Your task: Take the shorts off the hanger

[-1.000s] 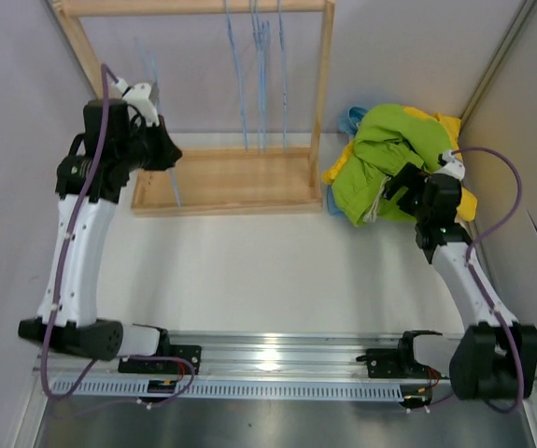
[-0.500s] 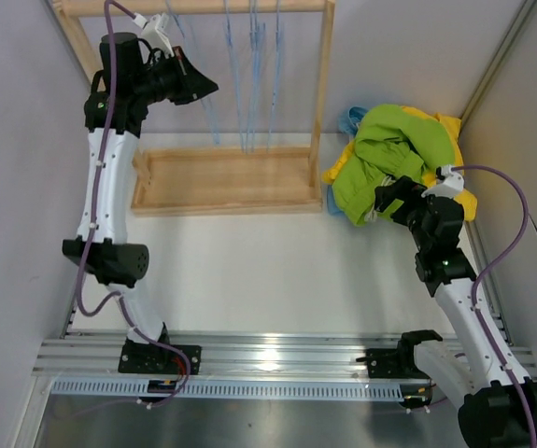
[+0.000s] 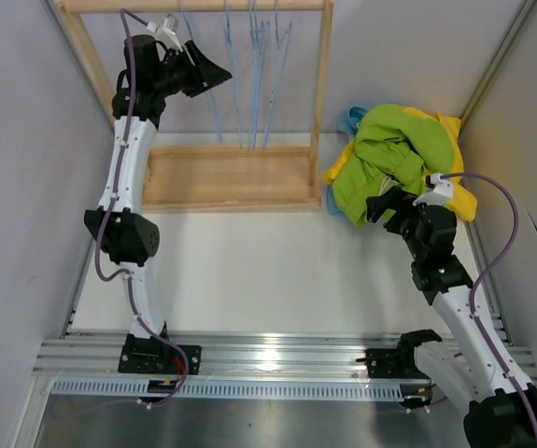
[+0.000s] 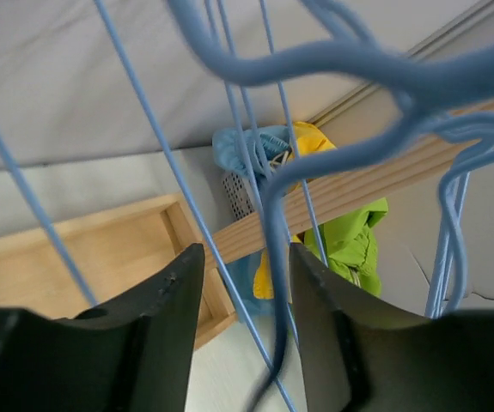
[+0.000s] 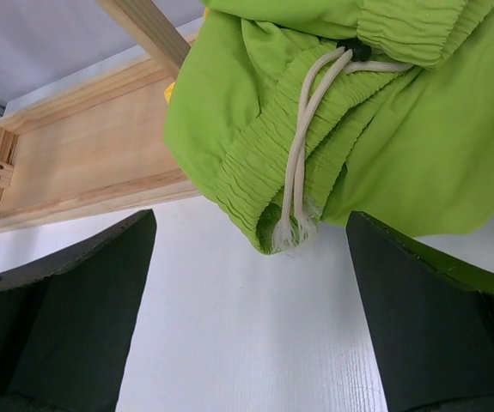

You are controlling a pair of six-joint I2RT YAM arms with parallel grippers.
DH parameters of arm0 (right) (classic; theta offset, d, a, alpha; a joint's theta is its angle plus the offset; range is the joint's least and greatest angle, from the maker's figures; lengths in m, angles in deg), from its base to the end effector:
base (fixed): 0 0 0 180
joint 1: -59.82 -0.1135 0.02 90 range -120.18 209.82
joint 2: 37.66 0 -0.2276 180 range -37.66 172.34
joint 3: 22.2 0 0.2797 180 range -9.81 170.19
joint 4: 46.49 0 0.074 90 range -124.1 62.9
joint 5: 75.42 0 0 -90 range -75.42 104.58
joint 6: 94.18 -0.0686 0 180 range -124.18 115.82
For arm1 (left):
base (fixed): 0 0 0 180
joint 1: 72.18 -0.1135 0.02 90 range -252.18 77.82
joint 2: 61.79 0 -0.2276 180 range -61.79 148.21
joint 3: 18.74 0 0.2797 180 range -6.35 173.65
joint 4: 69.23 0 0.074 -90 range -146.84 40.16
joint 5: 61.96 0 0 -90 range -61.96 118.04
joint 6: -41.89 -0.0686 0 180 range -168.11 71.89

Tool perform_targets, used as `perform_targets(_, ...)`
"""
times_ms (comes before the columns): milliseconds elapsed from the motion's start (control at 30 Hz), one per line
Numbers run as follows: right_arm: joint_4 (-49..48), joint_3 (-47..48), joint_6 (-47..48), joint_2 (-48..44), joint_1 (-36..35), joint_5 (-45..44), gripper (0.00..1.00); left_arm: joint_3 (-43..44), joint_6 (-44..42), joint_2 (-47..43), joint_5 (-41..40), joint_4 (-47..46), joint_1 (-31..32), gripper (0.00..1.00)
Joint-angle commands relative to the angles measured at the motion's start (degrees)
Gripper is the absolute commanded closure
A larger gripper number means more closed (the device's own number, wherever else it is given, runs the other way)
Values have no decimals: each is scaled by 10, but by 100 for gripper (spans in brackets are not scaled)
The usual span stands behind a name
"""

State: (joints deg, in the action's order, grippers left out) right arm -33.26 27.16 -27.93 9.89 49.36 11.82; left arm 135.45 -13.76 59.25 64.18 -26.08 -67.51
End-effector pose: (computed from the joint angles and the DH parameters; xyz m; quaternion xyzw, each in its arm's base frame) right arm 0.2815 0.0486 0.2621 0.1047 0.7668 0.1684 0.6105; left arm 0.4940 -0.0809 0.4390 0.0062 0.7550 -0.4281 0.4966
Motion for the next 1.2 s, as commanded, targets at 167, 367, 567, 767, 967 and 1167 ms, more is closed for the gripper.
perform_targets(167,20,19,-3,-25,-37,-23,1,-224,-95,-199,-14,29,-10,12)
perform_targets(367,88,51,-42,-70,-70,-80,1,-465,-175,-427,-61,72,-10,1)
perform_targets(567,158,121,-75,-144,-106,-36,1,-725,-198,-715,-133,78,36,1)
perform_targets(767,306,311,-42,-123,-112,47,1,-714,-186,-908,-212,166,61,1)
perform_targets(967,373,505,-24,-114,-98,64,1,-672,-170,-947,-274,188,73,1)
perform_targets(1167,466,630,-5,-93,37,144,0,-580,-167,-925,-301,197,74,1)
